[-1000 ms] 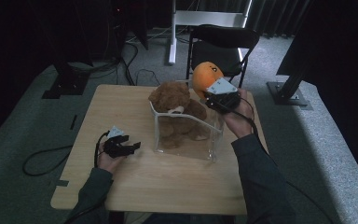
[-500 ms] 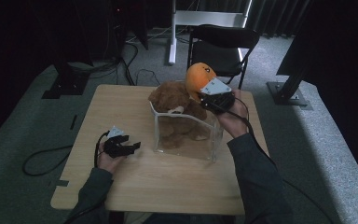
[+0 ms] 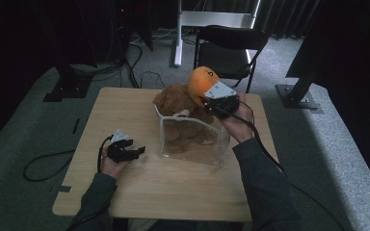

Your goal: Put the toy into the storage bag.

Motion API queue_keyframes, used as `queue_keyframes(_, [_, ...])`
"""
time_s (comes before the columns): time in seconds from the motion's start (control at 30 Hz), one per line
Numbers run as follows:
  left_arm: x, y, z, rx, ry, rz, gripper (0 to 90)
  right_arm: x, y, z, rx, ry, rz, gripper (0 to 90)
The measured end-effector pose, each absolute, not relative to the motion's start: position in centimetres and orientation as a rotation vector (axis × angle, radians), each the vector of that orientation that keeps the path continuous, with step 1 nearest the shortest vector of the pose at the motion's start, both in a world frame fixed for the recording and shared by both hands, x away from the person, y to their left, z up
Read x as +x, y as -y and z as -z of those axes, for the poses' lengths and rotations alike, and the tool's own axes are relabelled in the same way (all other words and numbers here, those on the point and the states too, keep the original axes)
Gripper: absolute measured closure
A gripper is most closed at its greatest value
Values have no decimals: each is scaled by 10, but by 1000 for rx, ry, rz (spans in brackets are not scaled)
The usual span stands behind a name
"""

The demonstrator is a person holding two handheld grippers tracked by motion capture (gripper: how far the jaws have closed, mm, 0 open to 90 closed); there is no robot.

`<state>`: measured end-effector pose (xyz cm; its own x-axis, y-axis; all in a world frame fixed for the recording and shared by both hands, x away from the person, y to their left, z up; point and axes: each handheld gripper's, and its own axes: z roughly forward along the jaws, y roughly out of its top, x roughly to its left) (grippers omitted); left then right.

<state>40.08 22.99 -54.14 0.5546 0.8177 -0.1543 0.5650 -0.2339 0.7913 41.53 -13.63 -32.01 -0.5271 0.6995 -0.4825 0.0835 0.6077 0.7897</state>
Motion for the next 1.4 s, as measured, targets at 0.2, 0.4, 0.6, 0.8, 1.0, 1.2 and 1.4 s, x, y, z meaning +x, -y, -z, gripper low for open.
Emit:
queue_keyframes(0.2, [401, -230, 541, 1927, -1120, -369, 280, 417, 139, 328, 642, -2016, -949, 494])
queue_keyframes(0.4, [401, -230, 541, 1925, -1121, -368, 280, 418, 139, 330, 648, -2035, -951, 496])
queue_keyframes(0.6, [401, -230, 541, 1928, -1120, -369, 280, 418, 142, 336, 639, -2050, -930, 503])
queue_keyframes(0.8, [401, -230, 541, 1926, -1120, -369, 280, 420, 143, 342, 637, -2082, -906, 506])
queue_keyframes(1.0, [401, -230, 541, 1925, -1120, -368, 280, 422, 143, 345, 651, -2113, -882, 508])
queue_keyframes(1.2, [401, -230, 542, 1925, -1121, -368, 280, 433, 153, 355, 743, -2180, -901, 519])
queue_keyframes(1.4, [401, -230, 542, 1922, -1121, -368, 280, 436, 147, 354, 758, -2204, -829, 521])
